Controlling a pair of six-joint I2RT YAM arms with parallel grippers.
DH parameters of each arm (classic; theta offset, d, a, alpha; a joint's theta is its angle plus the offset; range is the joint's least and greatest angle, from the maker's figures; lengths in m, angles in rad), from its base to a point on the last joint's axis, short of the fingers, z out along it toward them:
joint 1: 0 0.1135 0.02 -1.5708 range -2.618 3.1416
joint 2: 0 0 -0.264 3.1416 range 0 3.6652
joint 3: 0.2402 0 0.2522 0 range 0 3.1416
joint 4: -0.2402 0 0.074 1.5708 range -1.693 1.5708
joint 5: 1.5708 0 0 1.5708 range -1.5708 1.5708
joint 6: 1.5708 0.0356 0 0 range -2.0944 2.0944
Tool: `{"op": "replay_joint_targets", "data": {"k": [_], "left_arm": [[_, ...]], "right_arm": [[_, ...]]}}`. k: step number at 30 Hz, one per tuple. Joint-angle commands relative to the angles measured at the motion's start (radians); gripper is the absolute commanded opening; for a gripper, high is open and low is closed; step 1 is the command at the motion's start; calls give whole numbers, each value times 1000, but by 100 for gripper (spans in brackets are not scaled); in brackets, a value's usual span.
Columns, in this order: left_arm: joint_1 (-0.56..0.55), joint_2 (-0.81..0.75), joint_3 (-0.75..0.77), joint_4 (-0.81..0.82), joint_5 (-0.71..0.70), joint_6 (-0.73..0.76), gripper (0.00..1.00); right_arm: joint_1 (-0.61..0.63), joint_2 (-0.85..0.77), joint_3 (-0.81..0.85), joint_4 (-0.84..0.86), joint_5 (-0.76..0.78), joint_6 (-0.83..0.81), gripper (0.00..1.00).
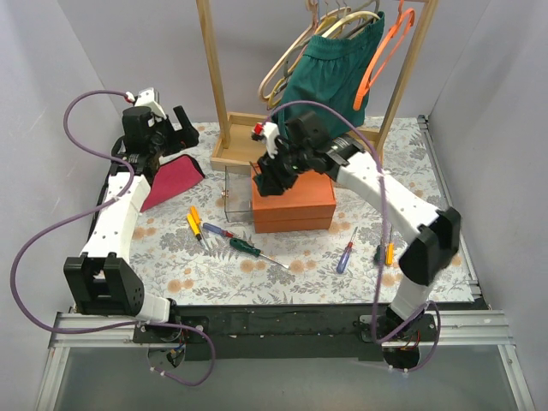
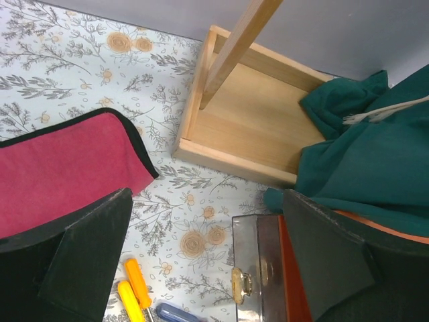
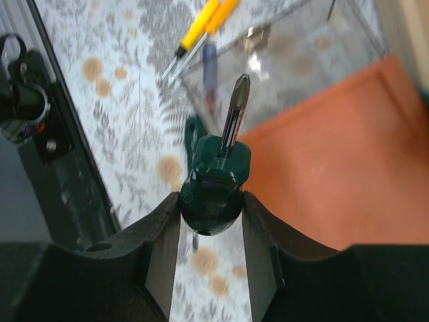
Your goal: Sort the tools into containers
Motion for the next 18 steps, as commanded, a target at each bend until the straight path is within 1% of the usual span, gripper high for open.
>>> {"op": "replay_joint_targets", "data": {"k": [1,2,4,8,9,11,13,14,16,17,18], "left_arm": [[11,-86,-31,7,-12,22,95],[12,-102,-39,7,-7,22,95],[20,-117,-43,7,-1,22,95],[25,-146,-49,6,6,21,95],[60,-155,-54,6,9,21,95],[68,-165,-60,3,14,16,95],[80,-174,-71,3,25,9,95],[83,-177,-72,3,28,4,95],[86,-177,-80,1,42,-4,95],[87,-174,-78,0,51,-7,95],[89,-171,-77,-5,55,-7,95]], "right_arm": [[26,190,180,94,-39,54,1],[31,218,238,96,-40,65,1],[40,280,284,96,-39,91,1],[58,333,283,97,-22,151,1],[66,340,280,99,-30,157,1],[72,353,279,97,-27,162,2],[78,354,279,96,5,169,19],[78,353,279,94,16,172,37],[78,339,279,91,42,169,48],[77,333,277,92,51,168,64],[75,313,266,94,62,168,68]]}}
